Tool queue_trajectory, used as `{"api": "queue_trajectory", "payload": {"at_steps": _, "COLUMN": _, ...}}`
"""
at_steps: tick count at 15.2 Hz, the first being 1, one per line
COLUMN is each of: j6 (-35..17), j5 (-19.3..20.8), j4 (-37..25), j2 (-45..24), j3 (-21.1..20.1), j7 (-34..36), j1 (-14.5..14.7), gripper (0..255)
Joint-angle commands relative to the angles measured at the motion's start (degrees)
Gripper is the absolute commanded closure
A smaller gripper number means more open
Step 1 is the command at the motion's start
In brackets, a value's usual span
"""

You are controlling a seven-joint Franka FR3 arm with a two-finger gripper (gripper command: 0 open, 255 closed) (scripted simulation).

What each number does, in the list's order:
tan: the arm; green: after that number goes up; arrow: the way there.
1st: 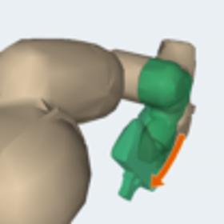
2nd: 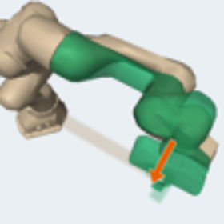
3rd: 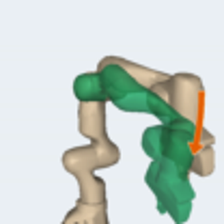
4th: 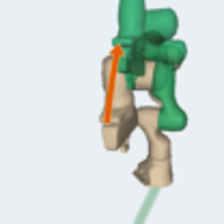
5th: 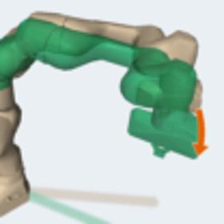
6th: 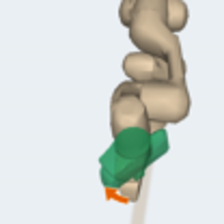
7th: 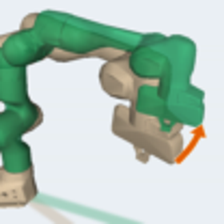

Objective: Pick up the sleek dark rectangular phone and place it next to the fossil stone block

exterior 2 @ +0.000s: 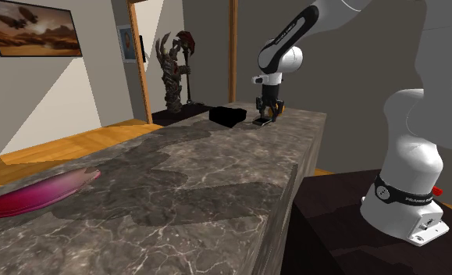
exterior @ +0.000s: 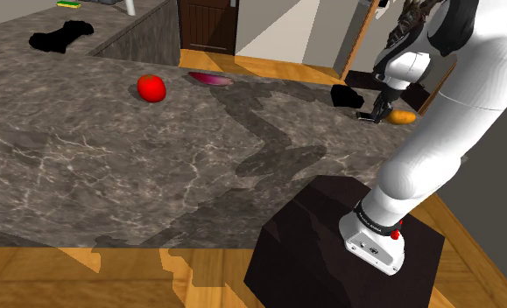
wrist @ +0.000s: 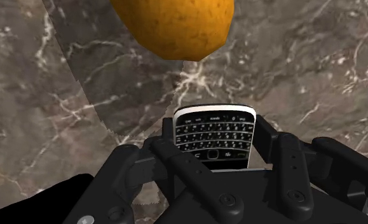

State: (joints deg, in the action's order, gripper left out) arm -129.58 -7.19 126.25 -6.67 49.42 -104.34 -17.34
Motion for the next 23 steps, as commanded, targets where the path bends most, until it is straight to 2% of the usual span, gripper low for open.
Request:
{"api": "queue_trajectory", "payload": {"at_steps": 1, "j6": -0.14, "j5": -0.07, "j4": 0.09, "j2": -0.04, "j3": -0.01, "j7": -0.06, "j1": -0.02, "gripper": 255}}
{"api": "queue_trajectory", "payload": {"at_steps": 5, "j6": -0.14, "j5": -0.07, "j4": 0.09, "j2": -0.04, "j3": -0.01, "j7": -0.06, "j1": -0.02, "gripper": 255}}
{"api": "queue_trajectory", "payload": {"at_steps": 6, "j6": -0.14, "j5": -0.07, "j4": 0.09, "j2": -0.04, "j3": -0.01, "j7": -0.06, "j1": -0.02, "gripper": 0}}
{"api": "queue_trajectory", "payload": {"at_steps": 11, "j6": -0.14, "j5": -0.07, "j4": 0.09, "j2": -0.05, "j3": -0.01, "j7": -0.07, "j1": -0.02, "gripper": 0}}
{"api": "queue_trajectory", "payload": {"at_steps": 15, "j6": 6.62, "j5": 5.57, "j4": -3.24, "j2": 5.54, "j3": 0.79, "j7": 3.96, "j1": 1.16, "gripper": 0}}
{"api": "queue_trajectory", "payload": {"at_steps": 23, "j6": 6.62, "j5": 5.58, "j4": -3.24, "j2": 5.54, "j3": 0.71, "j7": 3.97, "j1": 1.08, "gripper": 0}}
